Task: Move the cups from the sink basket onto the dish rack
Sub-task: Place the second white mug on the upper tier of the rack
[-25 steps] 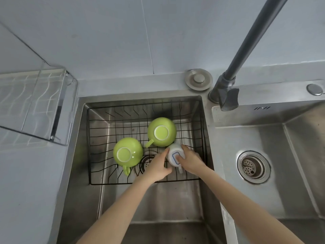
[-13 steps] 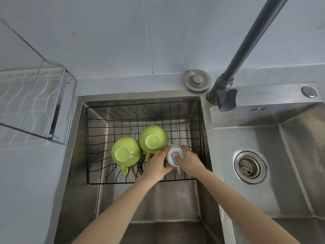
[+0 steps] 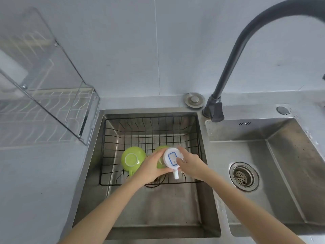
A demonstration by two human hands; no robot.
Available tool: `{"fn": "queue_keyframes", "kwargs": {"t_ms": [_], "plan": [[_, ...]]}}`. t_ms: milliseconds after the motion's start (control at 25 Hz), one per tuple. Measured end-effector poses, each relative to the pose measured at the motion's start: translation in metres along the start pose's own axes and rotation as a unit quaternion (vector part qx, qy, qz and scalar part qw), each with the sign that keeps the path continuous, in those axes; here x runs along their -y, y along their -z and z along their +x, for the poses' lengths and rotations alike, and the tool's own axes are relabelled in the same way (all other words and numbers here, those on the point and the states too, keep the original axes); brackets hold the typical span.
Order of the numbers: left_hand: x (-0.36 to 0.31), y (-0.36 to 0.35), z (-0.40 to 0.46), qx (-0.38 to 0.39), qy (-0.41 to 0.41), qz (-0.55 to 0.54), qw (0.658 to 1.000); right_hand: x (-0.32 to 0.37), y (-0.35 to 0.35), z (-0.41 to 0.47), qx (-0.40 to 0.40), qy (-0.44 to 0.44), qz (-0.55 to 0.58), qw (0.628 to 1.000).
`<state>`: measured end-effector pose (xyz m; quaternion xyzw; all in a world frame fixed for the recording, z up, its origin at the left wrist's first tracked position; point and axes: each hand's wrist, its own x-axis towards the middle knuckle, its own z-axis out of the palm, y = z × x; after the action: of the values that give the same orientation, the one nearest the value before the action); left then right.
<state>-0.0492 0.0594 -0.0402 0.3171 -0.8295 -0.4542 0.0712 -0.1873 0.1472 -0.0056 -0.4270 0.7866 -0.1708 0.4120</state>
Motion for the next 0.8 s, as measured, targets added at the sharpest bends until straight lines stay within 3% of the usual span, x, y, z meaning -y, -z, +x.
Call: {"fn": "queue_keyframes", "kwargs": {"t_ms": [320, 560, 800], "plan": [[-0.019, 0.055, -0.052, -0.029, -0.091, 0.024, 0.995, 0.055, 0.007, -0.064, -0.027, 0.118, -0.074, 0.99], [-0.026, 0.107, -0.096, -0.052, -0.115, 0.004, 0.992, 0.106, -0.016, -0.097, -0.144, 0.169, -0.139, 0.965], [-0.021, 0.171, -0.14, -0.04, -0.123, -0.01, 0.992, 0.164, -0.041, -0.115, -0.185, 0.245, -0.131, 0.943]]}}
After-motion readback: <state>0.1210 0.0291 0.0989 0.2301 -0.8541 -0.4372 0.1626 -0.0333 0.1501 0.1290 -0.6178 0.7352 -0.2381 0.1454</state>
